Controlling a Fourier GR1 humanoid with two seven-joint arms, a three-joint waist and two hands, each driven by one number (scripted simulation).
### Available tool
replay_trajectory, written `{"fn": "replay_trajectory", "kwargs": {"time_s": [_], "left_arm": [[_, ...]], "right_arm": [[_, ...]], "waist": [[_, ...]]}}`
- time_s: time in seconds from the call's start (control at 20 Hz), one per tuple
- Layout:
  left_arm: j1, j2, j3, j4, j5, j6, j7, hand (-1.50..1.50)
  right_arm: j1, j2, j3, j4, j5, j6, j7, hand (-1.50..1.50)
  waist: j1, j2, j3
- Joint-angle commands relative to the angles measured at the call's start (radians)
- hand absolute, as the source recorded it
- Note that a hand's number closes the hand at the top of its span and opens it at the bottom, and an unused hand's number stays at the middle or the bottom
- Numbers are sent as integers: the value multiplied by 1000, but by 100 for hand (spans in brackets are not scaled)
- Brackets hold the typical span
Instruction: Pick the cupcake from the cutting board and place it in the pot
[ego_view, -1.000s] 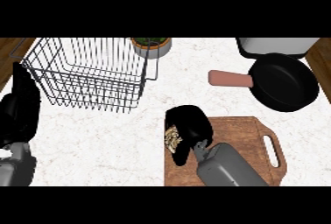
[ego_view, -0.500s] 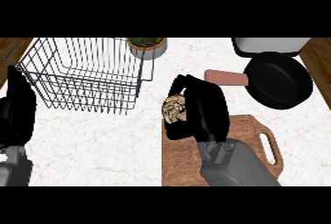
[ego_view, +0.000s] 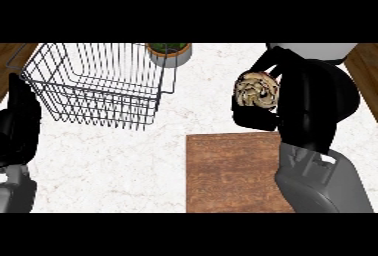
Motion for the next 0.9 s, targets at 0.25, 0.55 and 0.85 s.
{"fn": "replay_trajectory", "kwargs": {"time_s": [0.25, 0.55, 0.85], "left_arm": [[-63, -40, -52, 11, -14, -22, 36, 0], [-10, -75, -70, -1, -38, -15, 1, 0], [-67, -57, -47, 20, -28, -20, 22, 0]], "right_arm": [[11, -86, -246, 68, -140, -53, -147, 150], [-6, -165, -416, 314, -274, -134, -352, 150], [2, -296, -406, 482, -73, -207, -423, 150]], "waist": [[4, 8, -2], [15, 12, -2], [15, 22, -3]]}}
